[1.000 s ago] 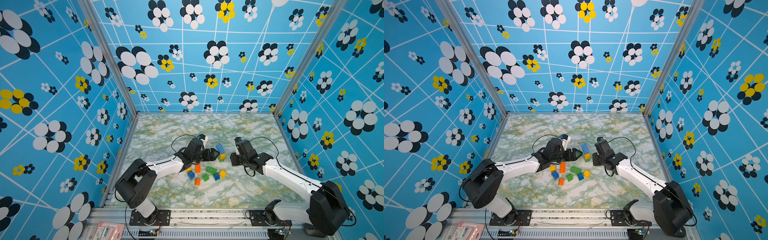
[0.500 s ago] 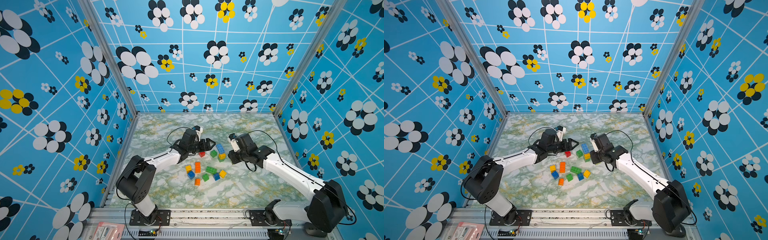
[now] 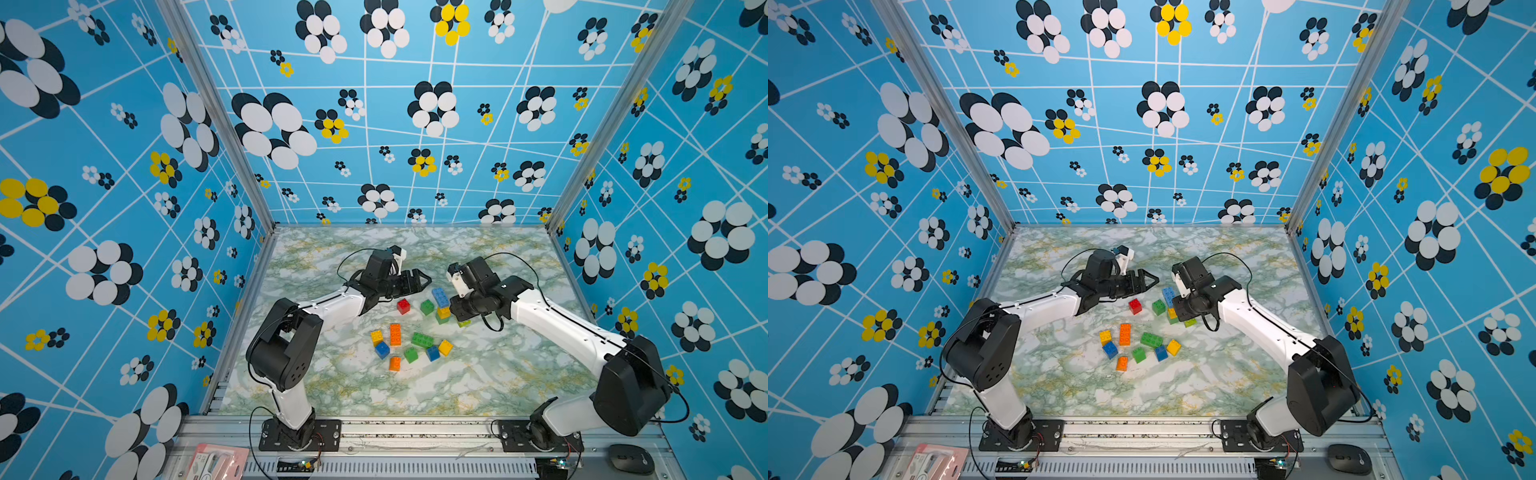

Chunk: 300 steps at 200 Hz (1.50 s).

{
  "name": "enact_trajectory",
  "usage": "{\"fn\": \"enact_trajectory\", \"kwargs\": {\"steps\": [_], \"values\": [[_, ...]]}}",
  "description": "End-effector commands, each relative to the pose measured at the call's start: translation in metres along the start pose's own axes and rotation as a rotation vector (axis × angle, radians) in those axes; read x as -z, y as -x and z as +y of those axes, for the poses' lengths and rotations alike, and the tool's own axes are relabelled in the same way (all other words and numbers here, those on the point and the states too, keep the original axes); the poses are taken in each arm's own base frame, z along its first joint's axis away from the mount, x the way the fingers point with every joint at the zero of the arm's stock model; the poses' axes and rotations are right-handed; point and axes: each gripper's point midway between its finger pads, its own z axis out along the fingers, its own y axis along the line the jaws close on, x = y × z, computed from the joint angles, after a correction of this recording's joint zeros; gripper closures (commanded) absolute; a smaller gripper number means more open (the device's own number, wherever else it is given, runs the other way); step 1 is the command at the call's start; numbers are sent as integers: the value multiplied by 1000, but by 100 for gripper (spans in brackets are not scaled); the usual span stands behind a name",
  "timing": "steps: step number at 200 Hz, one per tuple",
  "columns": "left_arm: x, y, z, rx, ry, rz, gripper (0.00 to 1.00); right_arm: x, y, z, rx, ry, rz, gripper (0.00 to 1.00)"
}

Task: Assemble a fork with lego
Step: Assemble the lego brick with the lego brick.

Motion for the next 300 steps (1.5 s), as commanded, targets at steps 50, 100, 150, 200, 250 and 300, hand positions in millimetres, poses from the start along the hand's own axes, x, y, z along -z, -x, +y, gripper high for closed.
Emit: {"fn": "enact_trajectory", "kwargs": {"steps": [50, 100, 150, 200, 250, 300], "values": [[-7, 1, 2, 3, -3, 31, 17, -9, 3, 13, 12, 17, 48, 100], [-7, -1, 2, 0, -3, 37, 17, -13, 8, 12, -7, 5, 46, 100], [-9, -6, -2, -19, -5, 53, 16, -17, 13, 12, -26, 1, 43, 100], [-10, -7, -7, -38, -11, 60, 15, -21, 15, 12, -30, -2, 53, 100], [-10, -8, -6, -37, -7, 60, 15, -25, 12, 11, -26, -11, 73, 100], [-9, -10, -5, -36, -4, 62, 15, -29, 9, 9, -21, -21, 94, 100]]}}
